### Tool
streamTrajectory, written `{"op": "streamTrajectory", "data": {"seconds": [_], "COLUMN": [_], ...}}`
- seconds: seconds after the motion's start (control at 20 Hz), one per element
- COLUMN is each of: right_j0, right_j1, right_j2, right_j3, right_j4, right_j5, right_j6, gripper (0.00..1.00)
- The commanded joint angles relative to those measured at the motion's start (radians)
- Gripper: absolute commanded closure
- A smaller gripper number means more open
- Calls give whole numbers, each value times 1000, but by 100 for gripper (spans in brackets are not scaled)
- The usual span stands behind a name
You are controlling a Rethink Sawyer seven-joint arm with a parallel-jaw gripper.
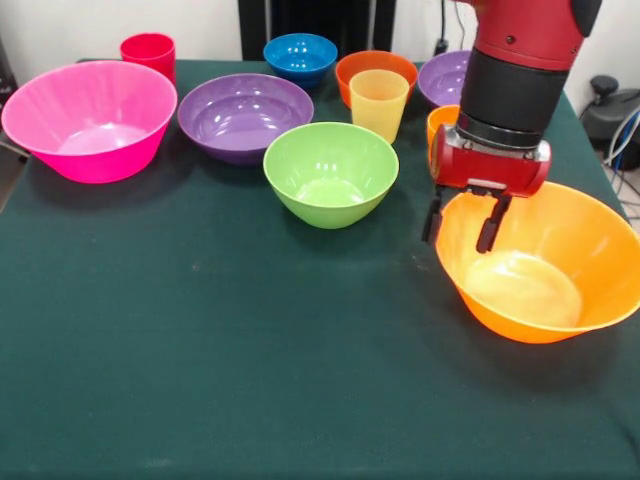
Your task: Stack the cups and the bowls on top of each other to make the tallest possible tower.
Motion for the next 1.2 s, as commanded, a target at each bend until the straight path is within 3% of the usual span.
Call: {"op": "streamTrajectory", "data": {"seconds": [0.05,0.2,0.7,1.2], "right_j0": [99,132,164,76], "right_j1": [98,129,174,166], "right_j2": [-35,-86,-132,-26], "right_j3": [60,46,26,26], "right_j4": [-7,12,42,-4], "right_j5": [-152,-190,-236,-239], "right_j6": [235,248,262,199], "gripper": [0,0,0,0]}}
